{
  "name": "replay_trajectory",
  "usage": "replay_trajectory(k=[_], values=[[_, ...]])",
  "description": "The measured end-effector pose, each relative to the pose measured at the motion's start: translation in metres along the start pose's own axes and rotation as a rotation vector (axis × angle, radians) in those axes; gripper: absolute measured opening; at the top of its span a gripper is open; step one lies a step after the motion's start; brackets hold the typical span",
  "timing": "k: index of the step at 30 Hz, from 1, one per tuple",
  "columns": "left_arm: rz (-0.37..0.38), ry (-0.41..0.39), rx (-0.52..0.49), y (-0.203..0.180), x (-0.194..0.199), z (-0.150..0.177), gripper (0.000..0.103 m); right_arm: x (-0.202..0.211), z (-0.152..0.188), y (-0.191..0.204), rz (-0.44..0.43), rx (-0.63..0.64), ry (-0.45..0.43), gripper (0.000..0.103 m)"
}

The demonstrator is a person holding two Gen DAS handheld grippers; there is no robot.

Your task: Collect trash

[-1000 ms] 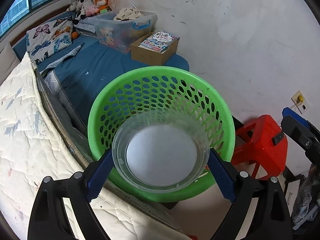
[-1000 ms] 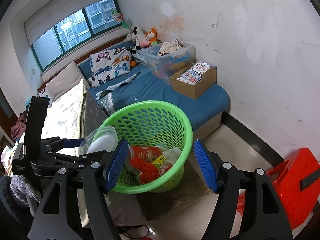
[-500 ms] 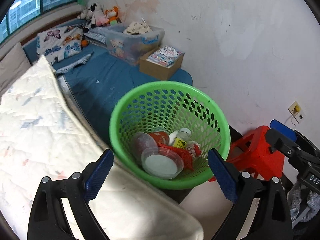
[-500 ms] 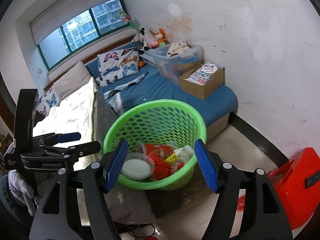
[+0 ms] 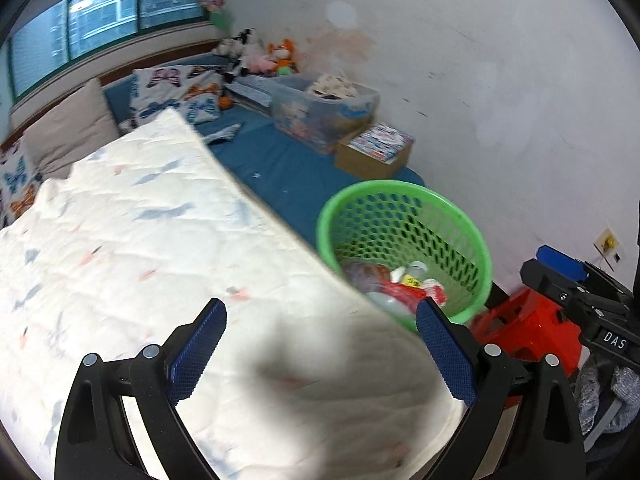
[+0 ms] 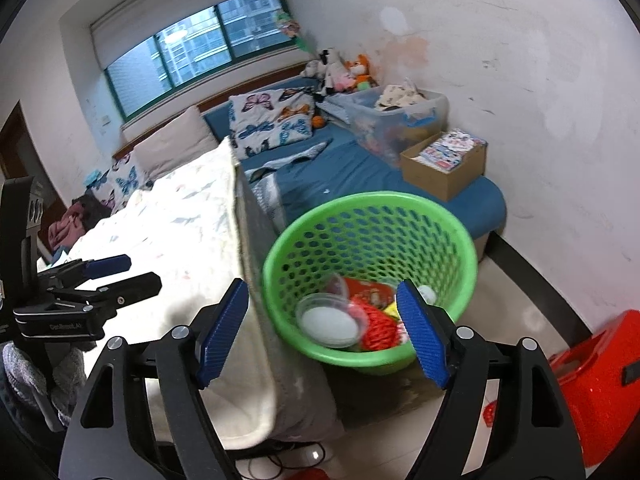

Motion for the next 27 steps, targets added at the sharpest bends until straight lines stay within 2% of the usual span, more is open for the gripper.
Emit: replay_trajectory(k=[11,17,27], values=[[-0.121,-0.082,0.101,0.066,0.057,0.031,0.095,-0.005,0.012,0.058,-0.020,0.094,0.029,0.089],[-0.168,-0.133,0.164,0.095,0.090,0.050,0.096,-0.003,0.016,0.086,-0.044,0.121,0.027,0.092],[-0.301,-0.182,0.233,0.133,0.136,0.079,0.096,-0.004,0.022,0.132,-0.083,0.183,0.032,0.095]])
Point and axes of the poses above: each gripper's, at about its wrist camera, not at the fingertips, and x roughly against the way its jaws point, y to its left, z to its underside, the point moved 6 cm from there along -x, roughly the way its jaws point, and after that the axes turned 1 degree about -x, right-handed, at the moved point
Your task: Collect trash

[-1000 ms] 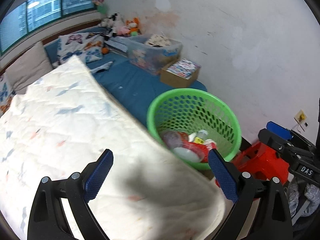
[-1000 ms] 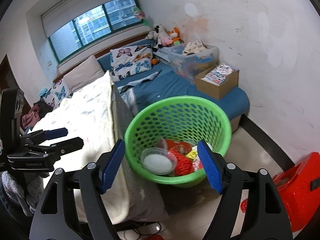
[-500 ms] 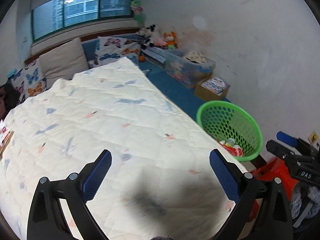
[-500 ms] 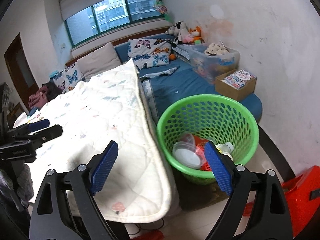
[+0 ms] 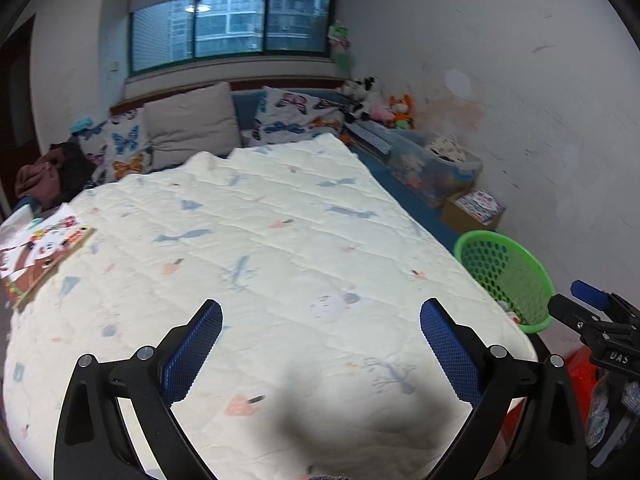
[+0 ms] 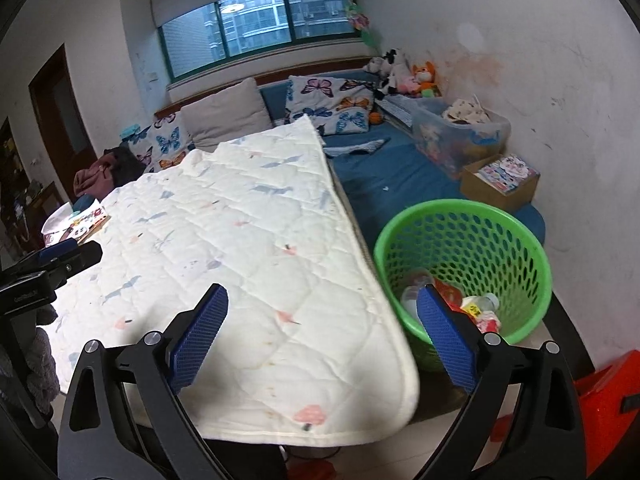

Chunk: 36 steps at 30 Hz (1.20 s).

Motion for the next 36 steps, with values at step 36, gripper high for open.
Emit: replay_trajectory(k=[36], values=[[-0.279,-0.078,0.132,0.062,0.053,0.030,0.096,0.003,0.016,0.062,-0.014,0.130,-0.020,0.099]])
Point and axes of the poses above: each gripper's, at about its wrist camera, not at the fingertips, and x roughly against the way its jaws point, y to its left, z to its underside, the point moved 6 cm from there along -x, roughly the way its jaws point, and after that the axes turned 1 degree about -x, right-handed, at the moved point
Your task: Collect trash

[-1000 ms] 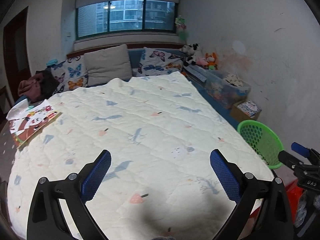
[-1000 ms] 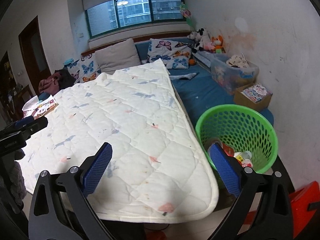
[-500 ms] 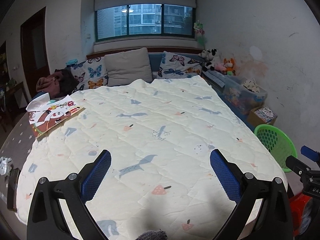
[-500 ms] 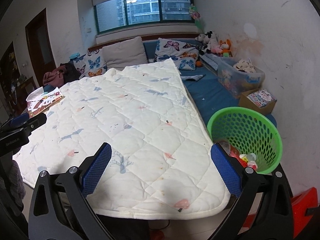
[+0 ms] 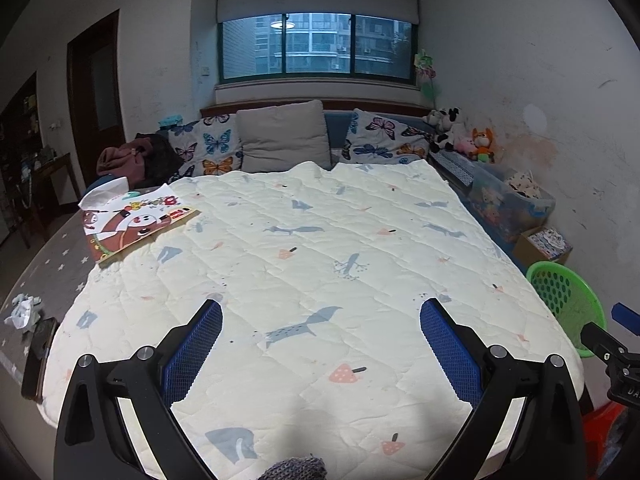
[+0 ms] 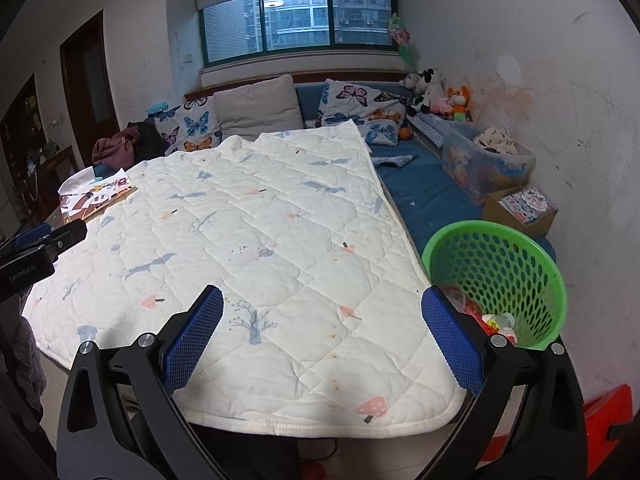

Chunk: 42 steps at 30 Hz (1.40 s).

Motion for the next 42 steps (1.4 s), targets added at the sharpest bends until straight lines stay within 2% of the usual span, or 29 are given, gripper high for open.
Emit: replay_trajectory(k=[19,42], values=[[-0.022,0.000,0.025,0.0074,0.0033,0.0017,0.096,0.0000,-0.0005,0.0028,-0.007,0.003,-0.004,0.099],[-0.010,0.006,0.016,0.0026,0.0022,0.0029,0.096,-0.0023,0.0010,0.0026,-0.008,0.001,0.002,0.099]])
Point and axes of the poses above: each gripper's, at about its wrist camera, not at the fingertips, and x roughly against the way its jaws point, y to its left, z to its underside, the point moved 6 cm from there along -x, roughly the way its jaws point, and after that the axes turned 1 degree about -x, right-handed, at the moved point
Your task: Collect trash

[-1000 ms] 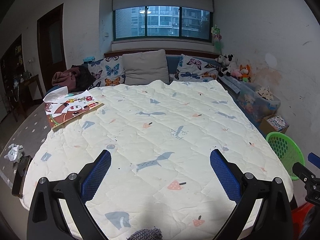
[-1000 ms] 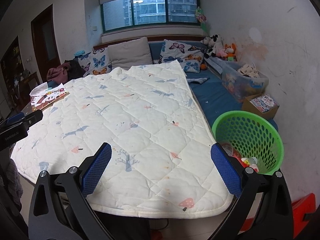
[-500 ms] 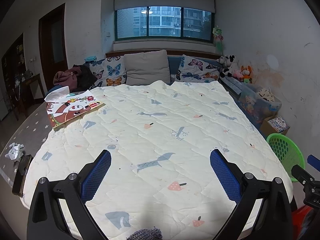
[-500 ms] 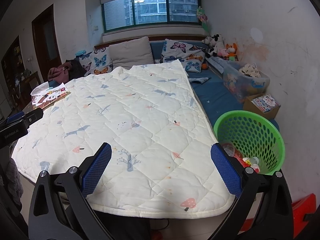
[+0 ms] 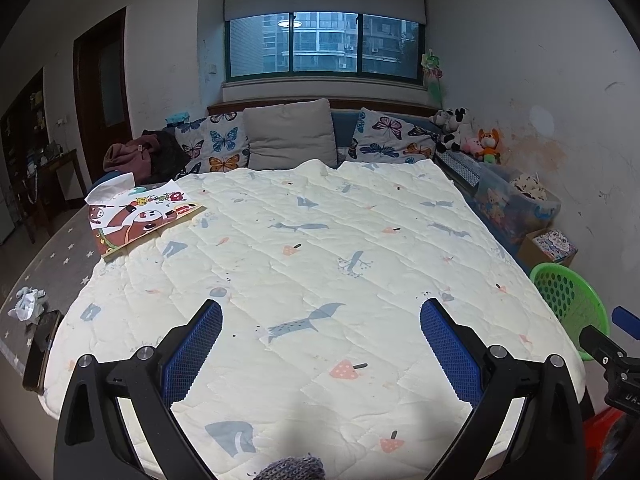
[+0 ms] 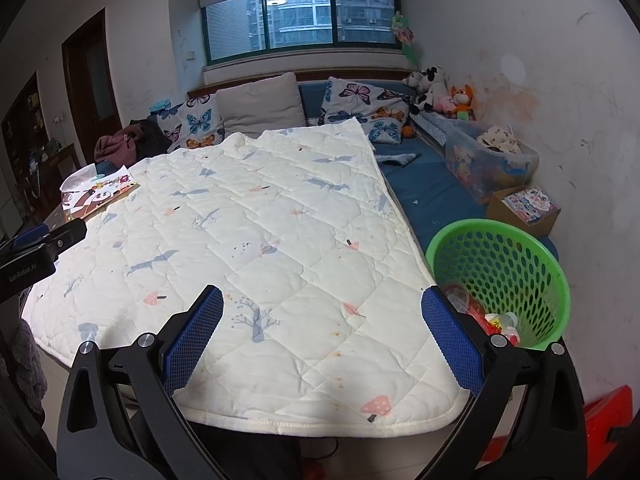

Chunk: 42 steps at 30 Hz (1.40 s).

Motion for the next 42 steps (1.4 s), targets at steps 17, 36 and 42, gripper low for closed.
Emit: replay_trajectory(k=[17,36,42], values=[[0.011,0.009,-0.014,-0.0074,-0.0023,0.0035,0.096,-0.0015,0.0020,-0.0028,0.002,-0.015,0.007,0.099],[0.013,0.011,-0.016,-0.0088,-0.0017,0.0043,0.096,-0.0016,0.0029,-0.0021,0.002,-0.018,0.008,0.099],[0.014,0.009,-0.018,-0.0088,-0.0020,0.0046,0.096,-0.0021,0.0030,-0.0032,0.001,-0.020,0.008,0.099]])
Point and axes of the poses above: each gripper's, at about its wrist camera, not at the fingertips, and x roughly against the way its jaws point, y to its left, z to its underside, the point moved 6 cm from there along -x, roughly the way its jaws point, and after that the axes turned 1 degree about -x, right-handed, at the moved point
